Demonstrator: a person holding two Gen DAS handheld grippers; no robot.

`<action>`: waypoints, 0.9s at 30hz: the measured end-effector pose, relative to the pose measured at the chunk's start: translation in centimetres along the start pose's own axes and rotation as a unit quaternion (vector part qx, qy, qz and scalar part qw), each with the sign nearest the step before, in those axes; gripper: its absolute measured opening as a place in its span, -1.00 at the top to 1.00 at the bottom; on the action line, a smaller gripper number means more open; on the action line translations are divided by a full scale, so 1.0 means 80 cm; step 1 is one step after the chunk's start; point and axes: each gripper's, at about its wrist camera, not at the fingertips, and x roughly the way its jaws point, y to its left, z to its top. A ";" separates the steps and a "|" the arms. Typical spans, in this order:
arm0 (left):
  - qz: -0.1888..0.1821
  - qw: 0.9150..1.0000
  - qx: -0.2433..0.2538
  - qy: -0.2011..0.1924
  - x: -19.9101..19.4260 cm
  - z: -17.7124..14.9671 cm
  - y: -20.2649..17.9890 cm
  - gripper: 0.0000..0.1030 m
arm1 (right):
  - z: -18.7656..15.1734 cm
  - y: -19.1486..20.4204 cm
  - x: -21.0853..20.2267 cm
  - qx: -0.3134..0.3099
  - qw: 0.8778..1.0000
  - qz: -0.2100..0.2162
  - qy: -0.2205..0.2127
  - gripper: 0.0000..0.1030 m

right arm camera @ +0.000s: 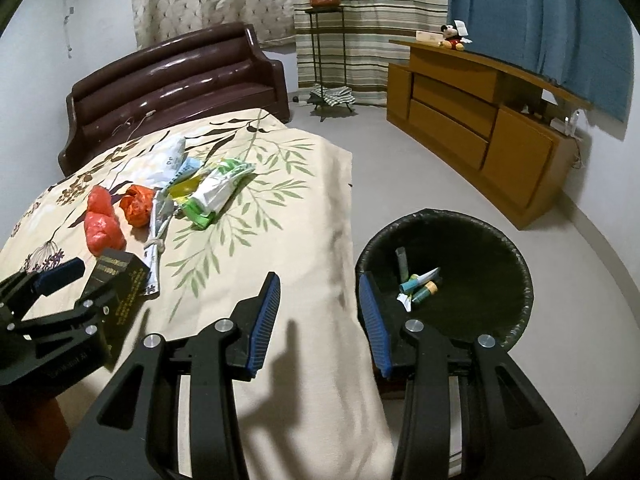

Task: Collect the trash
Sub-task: 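Move both open tools back over the bed, then close the left tool on the dark cigarette box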

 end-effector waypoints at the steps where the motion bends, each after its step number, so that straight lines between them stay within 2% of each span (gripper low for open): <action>1: -0.002 1.000 -0.002 0.002 0.001 -0.002 0.004 -0.33 | -0.001 0.002 0.000 -0.001 1.000 0.000 0.000 0.22; 7: 0.000 1.000 -0.001 0.009 0.009 -0.009 0.011 -0.39 | -0.002 0.010 0.001 -0.004 1.000 0.003 0.004 0.22; 14: -0.022 0.999 -0.008 0.027 0.017 -0.011 0.014 -0.40 | -0.002 0.019 0.006 -0.007 1.000 0.007 0.009 0.22; 15: -0.024 0.999 -0.010 0.028 0.017 -0.011 0.016 -0.36 | -0.002 0.020 0.006 -0.007 1.000 0.008 0.010 0.22; 16: -0.025 0.999 -0.010 0.027 0.017 -0.011 0.016 -0.21 | -0.002 0.022 0.007 -0.008 1.000 0.008 0.010 0.22; 18: -0.033 0.999 -0.007 0.029 0.017 -0.012 0.017 -0.06 | -0.002 0.025 0.008 -0.009 1.000 0.009 0.011 0.22; 27: -0.036 0.999 -0.007 0.011 -0.005 -0.022 0.032 -0.06 | 0.001 0.048 0.011 -0.023 0.999 0.020 0.011 0.22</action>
